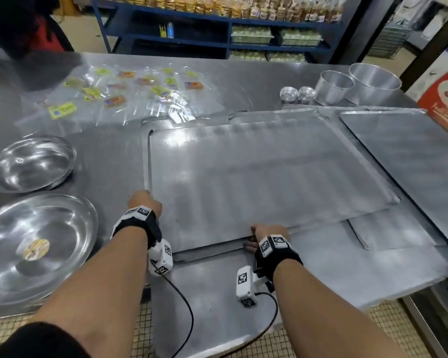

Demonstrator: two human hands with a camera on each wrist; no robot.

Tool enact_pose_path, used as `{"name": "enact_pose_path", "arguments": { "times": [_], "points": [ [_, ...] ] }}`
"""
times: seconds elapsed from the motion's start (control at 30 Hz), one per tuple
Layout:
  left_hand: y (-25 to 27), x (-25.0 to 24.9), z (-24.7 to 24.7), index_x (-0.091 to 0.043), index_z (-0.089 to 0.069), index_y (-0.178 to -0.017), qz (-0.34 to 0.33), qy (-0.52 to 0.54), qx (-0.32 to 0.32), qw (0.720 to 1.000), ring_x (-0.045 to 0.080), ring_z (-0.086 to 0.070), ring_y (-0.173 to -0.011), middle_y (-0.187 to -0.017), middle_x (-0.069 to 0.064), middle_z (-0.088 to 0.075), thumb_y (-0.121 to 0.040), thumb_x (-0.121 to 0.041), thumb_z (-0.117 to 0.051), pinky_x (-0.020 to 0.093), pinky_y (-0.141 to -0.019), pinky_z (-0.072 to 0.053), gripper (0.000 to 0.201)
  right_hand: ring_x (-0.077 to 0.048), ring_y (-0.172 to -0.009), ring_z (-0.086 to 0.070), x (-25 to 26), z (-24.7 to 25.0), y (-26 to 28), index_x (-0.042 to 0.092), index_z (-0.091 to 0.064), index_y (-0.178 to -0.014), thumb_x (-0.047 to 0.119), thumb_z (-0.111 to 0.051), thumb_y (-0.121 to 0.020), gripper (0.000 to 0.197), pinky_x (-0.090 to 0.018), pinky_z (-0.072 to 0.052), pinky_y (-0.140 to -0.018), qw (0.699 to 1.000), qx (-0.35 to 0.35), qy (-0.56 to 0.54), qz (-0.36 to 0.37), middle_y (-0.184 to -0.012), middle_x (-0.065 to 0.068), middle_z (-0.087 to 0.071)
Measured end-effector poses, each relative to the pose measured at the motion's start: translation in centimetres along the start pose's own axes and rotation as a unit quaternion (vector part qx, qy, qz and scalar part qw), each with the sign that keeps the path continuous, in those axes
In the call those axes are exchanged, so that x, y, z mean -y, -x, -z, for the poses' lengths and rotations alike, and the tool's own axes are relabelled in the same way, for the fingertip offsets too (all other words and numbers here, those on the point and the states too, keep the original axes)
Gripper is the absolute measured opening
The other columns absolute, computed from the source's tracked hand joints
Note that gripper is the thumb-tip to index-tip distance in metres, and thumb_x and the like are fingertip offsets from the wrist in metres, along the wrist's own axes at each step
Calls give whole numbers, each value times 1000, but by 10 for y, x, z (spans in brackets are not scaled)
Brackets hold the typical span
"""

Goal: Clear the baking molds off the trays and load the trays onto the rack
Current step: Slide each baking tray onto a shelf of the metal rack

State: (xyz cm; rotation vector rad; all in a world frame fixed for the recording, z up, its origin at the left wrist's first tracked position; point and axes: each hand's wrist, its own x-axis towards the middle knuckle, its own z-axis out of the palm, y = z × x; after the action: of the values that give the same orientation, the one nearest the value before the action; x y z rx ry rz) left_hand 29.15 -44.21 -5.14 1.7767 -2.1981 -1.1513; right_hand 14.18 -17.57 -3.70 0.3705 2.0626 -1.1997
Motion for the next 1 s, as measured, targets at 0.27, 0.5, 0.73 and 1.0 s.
{"name": "enact_pose_path", "arguments": {
  "times": [0.27,0.5,0.73,1.0],
  "points": [
    [7,-4,-2,-4,-66,-118,15,-14,-18,1000,41,-60,-110,-117,21,-67,-89,-4,-55,39,-90,-49,32,-33,-71,-72,-35,-13,-46,8,-69,-72,50,-67,-47,49,-45,-61,-69,991,-84,98,19,-72,-7,-74],
    [19,4,-8,1,-67,-109,33,-10,-19,999,42,-63,-96,-105,23,-68,-87,-1,-53,35,-76,-48,26,-27,-76,-72,-26,-8,-8,9,-60,-88,73,-73,-52,75,-34,-60,-50,995,-30,93,1,-95,-13,-72],
    [32,12,-9,-7,-67,-116,43,8,2,999,40,-62,-101,-110,20,-68,-89,-4,-53,35,-80,-48,30,-28,-51,-68,-27,-2,18,-1,-54,-87,25,-83,-70,42,-43,-60,-56,991,-20,-113,-64,-69,-16,-69],
    [46,8,-3,-7,-59,-127,47,-29,43,998,33,-54,-86,-113,17,-64,-89,-6,-51,32,-76,-42,39,-32,-52,-70,-38,5,12,5,-52,-115,31,-87,-51,77,-50,-61,-59,986,-38,-157,-38,-85,-17,-70]
  ]
}}
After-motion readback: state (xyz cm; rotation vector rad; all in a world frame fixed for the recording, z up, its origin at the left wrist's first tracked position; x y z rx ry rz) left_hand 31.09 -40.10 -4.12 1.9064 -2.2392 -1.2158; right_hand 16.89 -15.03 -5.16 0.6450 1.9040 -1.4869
